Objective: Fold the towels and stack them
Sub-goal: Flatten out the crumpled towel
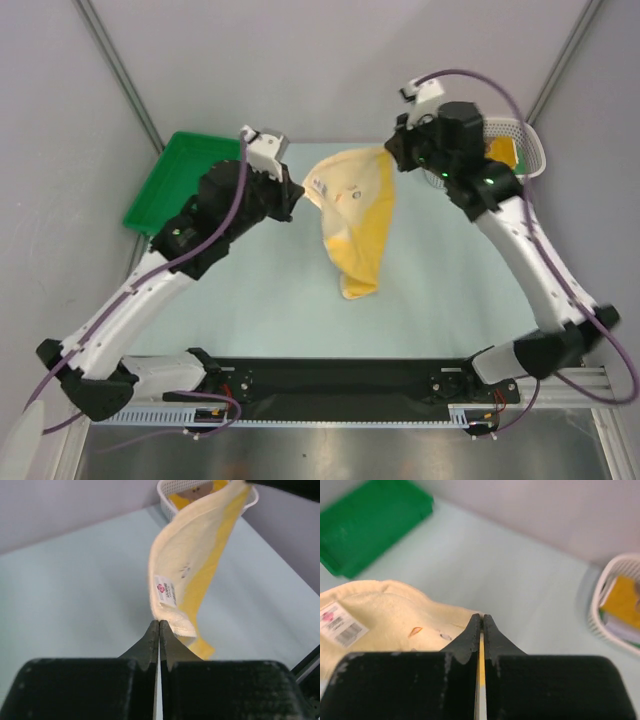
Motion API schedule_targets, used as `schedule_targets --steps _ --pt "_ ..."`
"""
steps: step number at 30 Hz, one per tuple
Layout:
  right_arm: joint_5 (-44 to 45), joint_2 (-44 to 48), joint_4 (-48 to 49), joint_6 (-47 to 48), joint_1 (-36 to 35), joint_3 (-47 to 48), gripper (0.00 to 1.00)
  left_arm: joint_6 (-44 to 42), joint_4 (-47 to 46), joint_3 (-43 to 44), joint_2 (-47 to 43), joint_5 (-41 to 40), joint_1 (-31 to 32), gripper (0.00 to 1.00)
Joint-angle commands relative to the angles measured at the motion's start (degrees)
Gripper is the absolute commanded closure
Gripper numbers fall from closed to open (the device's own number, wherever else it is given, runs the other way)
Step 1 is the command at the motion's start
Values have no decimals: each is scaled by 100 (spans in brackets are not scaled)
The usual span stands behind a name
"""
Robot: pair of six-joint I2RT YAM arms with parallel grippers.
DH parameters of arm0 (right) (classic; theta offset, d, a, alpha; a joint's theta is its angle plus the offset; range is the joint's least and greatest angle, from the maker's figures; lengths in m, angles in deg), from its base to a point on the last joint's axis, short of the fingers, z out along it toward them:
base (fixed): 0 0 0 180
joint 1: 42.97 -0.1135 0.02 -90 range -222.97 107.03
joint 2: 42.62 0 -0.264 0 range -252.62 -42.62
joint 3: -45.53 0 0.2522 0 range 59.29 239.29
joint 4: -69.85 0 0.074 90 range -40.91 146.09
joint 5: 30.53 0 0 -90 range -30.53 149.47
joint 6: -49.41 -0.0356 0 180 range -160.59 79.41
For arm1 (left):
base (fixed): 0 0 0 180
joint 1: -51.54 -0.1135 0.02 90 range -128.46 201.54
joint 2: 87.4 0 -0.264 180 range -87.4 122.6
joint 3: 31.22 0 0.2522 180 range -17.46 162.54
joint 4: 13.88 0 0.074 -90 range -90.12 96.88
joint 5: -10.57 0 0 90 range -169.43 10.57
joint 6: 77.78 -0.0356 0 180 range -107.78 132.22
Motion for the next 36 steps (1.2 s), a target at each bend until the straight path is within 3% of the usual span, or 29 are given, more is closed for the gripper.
schedule_targets --steps 1,9,17,20,23,25,32,36 --pt "287 938 -387 -144 -132 111 100 -1027 1141 692 -257 482 58 100" --pt "-89 3836 -108 -697 -738 -1830 100 -440 1143 570 -1496 1582 506 100" --pt "-741 4561 507 -1269 -747 -2052 100 -394 1327 1280 -1383 2188 568 100" --pt "-24 4508 841 -1243 -747 -2026 100 -561 1634 1833 -1015 1742 568 100" --pt "967 3993 1052 -787 -747 -1851 100 -938 1934 2343 -393 985 481 100" --pt "1305 3596 1288 -375 -695 -1789 100 -1062 2109 2599 -22 1089 79 100" --pt "-238 1540 2554 -557 518 -1727 100 -1606 1191 2829 1657 1871 -1294 100" --pt "-863 -180 3291 -750 1097 -1350 100 -2133 434 2811 2615 2117 -1848 100"
